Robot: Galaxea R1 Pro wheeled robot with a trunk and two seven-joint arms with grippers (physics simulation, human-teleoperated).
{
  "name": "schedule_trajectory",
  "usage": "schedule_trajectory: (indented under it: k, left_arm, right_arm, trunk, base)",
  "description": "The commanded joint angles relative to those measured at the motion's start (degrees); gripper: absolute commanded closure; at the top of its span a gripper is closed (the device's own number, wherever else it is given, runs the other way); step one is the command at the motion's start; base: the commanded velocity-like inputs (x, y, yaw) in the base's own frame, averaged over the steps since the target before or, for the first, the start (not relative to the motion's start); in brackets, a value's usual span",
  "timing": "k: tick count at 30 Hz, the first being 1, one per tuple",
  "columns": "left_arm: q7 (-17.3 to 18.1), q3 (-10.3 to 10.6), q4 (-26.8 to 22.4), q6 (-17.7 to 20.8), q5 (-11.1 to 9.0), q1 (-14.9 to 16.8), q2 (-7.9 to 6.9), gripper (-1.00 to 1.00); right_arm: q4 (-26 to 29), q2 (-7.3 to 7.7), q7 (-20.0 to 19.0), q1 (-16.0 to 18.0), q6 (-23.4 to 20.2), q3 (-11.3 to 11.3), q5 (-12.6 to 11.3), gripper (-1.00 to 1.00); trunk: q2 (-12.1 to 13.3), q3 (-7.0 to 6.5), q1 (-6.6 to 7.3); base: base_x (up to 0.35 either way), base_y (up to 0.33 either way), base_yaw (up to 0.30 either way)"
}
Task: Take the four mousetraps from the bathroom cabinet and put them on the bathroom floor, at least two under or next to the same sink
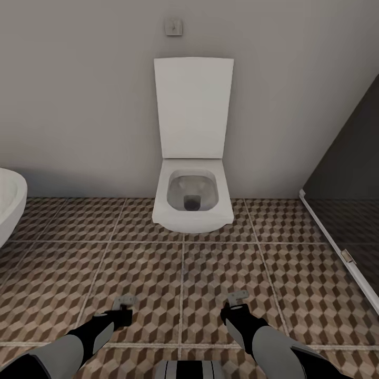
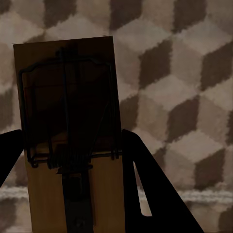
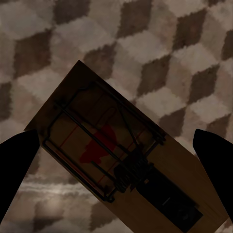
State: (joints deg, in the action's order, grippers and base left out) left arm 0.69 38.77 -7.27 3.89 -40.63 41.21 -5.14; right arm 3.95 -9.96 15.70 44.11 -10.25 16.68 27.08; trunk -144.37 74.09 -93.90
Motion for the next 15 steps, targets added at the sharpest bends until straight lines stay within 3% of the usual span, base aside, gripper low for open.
schedule_trajectory:
  k: [1, 5, 15]
  left_arm:
    - [0.1, 0.2, -0.1, 0.8, -0.2, 0.0, -0.04, 1.00]
    - [0.1, 0.2, -0.3, 3.5, -0.1, 0.0, -0.04, 1.00]
    - [0.0, 0.3, -0.5, 5.0, -0.1, 0.0, -0.21, 1.00]
  right_arm:
    - [0.1, -0.04, 0.1, 0.0, -0.4, 0.4, 0.6, 1.00]
    - [0.1, -0.04, 0.1, 0.0, -0.3, 0.4, 0.6, 1.00]
    - [0.1, -0.04, 0.1, 0.0, -0.3, 0.4, 0.6, 1.00]
  trunk:
    - [0.0, 0.04, 0.01]
    - [0.0, 0.04, 0.01]
    - [0.0, 0.04, 0.01]
  base:
    - [0.000, 0.000, 0.000]
    - [0.000, 0.000, 0.000]
    - [0.000, 0.000, 0.000]
